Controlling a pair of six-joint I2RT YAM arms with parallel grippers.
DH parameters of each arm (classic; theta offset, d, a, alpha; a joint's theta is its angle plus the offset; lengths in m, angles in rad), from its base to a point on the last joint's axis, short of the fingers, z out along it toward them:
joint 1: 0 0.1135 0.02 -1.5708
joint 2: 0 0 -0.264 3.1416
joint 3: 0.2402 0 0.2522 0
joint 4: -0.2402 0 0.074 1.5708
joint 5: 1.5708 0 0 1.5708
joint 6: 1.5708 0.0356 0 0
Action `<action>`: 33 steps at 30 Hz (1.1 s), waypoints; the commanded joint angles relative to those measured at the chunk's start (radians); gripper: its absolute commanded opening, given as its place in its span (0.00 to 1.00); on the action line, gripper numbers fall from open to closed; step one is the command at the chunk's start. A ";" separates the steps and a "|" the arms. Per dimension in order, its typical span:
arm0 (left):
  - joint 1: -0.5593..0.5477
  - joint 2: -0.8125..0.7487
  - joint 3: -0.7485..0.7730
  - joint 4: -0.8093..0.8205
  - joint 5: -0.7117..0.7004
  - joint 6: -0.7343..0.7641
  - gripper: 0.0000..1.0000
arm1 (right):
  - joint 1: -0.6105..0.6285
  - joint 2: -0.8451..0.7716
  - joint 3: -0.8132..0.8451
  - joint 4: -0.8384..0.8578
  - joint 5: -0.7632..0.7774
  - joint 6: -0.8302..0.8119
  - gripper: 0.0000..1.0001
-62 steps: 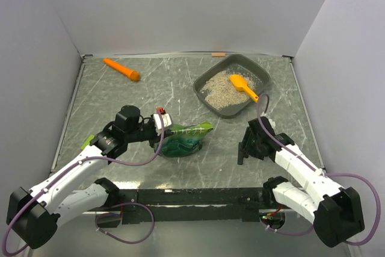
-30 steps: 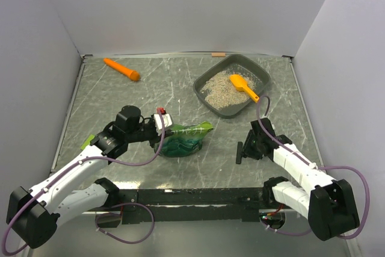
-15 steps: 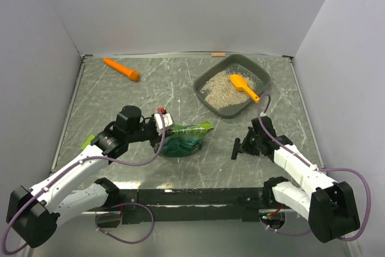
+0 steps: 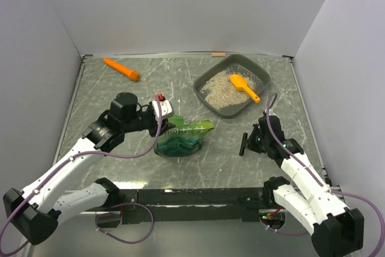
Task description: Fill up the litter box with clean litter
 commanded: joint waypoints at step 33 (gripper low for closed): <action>-0.003 -0.147 0.111 0.348 0.077 -0.949 0.49 | 0.648 0.118 0.764 0.213 -0.215 -0.235 0.00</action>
